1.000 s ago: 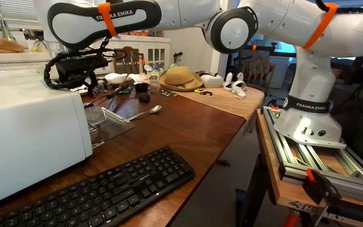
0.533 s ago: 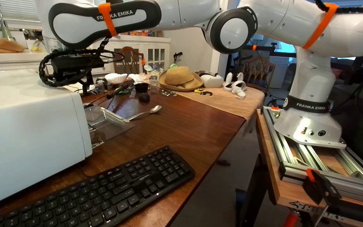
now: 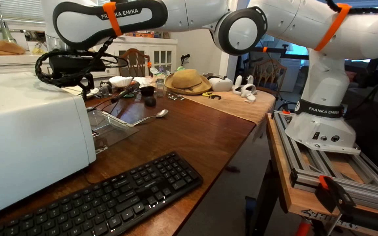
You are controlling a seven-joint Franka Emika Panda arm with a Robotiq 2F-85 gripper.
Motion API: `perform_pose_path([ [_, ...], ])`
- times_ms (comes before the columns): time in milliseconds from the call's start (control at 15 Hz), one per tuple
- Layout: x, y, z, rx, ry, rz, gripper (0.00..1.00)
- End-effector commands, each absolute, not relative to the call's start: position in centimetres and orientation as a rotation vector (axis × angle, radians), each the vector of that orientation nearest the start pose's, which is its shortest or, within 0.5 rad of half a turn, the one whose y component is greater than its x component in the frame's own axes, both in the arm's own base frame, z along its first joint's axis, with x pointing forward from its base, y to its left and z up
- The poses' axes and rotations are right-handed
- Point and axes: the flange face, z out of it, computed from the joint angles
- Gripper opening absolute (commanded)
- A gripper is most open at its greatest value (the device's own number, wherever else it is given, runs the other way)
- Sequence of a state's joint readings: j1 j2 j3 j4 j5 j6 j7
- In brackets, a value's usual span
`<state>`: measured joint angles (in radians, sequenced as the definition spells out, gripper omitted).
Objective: Use the silver spoon to pull out the oven rack then put the blue masking tape on top of the oven.
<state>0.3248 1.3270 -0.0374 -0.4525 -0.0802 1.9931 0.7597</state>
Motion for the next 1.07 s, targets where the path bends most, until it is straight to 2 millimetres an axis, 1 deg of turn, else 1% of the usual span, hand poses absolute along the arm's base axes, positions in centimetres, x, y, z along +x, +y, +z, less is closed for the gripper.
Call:
perform_pose_path([
  [0,78.94,24.92,24.4,-3.037,0.636,-0.366,1.0],
  [1000,78.87,24.98,24.18,-3.037,0.63,-0.357,1.0],
])
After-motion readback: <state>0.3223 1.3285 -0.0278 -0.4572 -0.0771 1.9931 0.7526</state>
